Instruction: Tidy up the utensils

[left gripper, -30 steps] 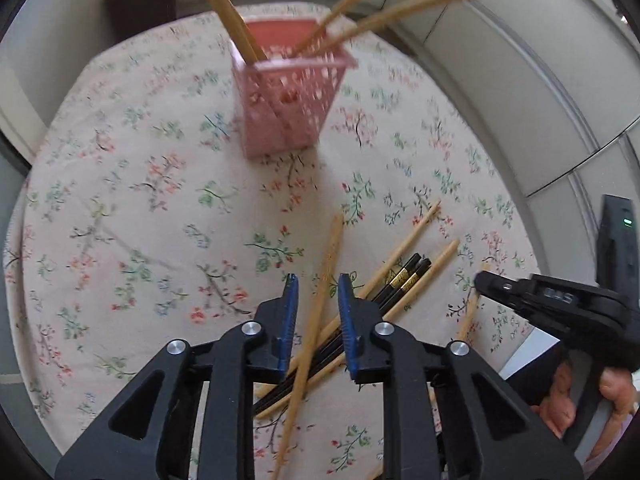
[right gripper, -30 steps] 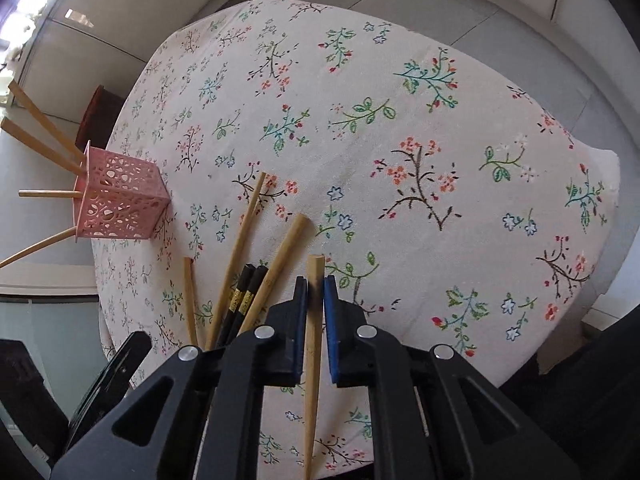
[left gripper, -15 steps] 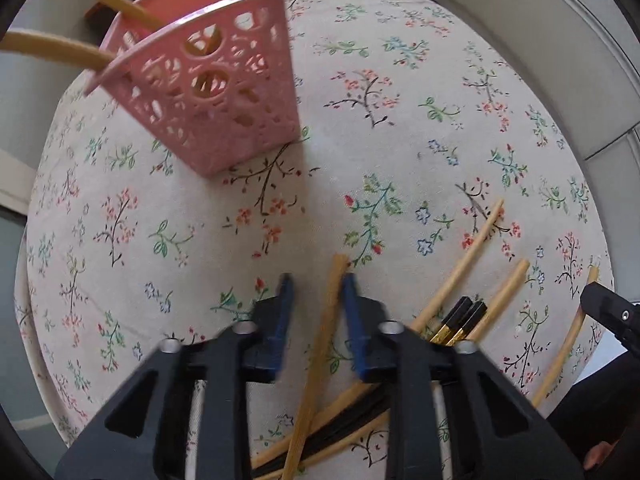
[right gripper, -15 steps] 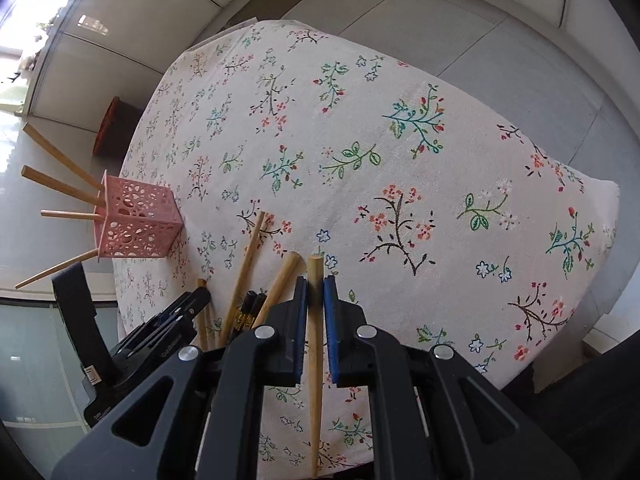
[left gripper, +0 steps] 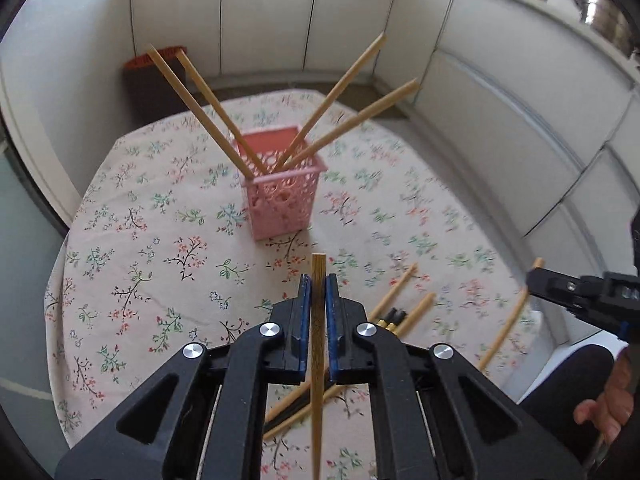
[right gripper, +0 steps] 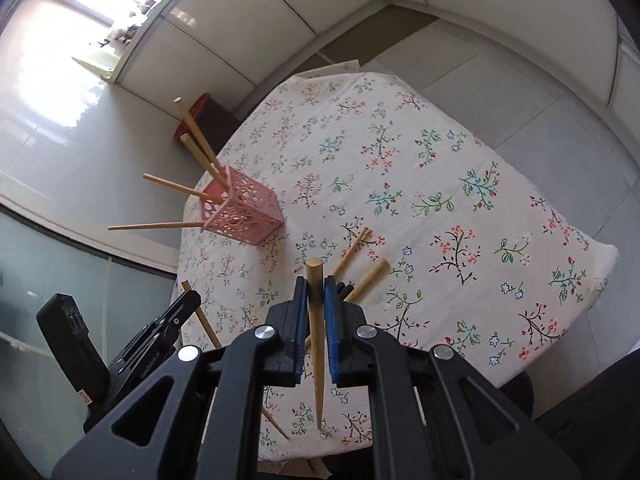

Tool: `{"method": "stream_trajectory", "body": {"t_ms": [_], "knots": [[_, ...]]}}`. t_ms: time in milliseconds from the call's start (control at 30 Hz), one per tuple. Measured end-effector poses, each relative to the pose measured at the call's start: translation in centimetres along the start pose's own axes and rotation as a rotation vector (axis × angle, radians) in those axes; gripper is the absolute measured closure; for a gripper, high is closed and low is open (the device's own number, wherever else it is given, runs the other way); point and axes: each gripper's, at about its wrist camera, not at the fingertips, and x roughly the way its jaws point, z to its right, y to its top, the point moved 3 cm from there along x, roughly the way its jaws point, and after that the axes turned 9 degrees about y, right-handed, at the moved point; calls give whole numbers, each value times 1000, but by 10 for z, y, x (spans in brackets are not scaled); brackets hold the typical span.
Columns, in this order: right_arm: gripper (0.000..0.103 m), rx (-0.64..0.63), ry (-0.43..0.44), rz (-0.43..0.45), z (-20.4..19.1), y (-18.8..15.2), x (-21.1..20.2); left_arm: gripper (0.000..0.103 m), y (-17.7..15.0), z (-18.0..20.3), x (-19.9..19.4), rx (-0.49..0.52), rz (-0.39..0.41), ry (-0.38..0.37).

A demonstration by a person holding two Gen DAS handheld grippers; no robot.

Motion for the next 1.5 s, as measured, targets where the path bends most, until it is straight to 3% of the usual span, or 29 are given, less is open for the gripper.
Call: {"method": "stream_trajectory", "body": {"t_ms": [167, 467, 533, 600, 633, 667, 733, 900, 1133, 1233, 1300, 1367, 1500], "knots": [[94, -104, 26, 27, -28, -9, -20, 97, -9, 3, -55, 2, 82, 1], [94, -229, 52, 54, -57, -19, -45, 97, -12, 8, -112, 23, 180, -2], [94, -177, 43, 40, -46, -16, -44, 97, -10, 7, -117, 18, 187, -1], [88, -47, 25, -15, -20, -9, -33, 97, -9, 6, -122, 11, 198, -10], [75, 36, 13, -63, -3, -6, -22, 97, -8, 6, -124, 7, 206, -11], [70, 136, -11, -108, 21, -1, -8, 97, -8, 6, -125, 5, 210, -13], [70, 220, -89, -134, 53, 5, 13, 97, -6, 6, -123, 1, 215, -22], [70, 299, -252, -177, 93, 15, 62, 97, -2, 5, -118, 10, 221, -40], [73, 271, -446, -205, 94, 25, 114, 97, 5, -7, -114, -2, 233, -49], [92, 215, -485, -231, 83, 26, 129, 97, 7, -12, -112, -13, 234, -48], [93, 181, -517, -216, 78, 23, 130, 97, 9, -14, -112, -19, 233, -44], [94, 167, -509, -200, 77, 21, 127, 97, 11, -17, -112, -27, 233, -45], [95, 134, -359, -120, 62, 21, 101, 97, 14, -18, -121, -38, 251, -51]]}}
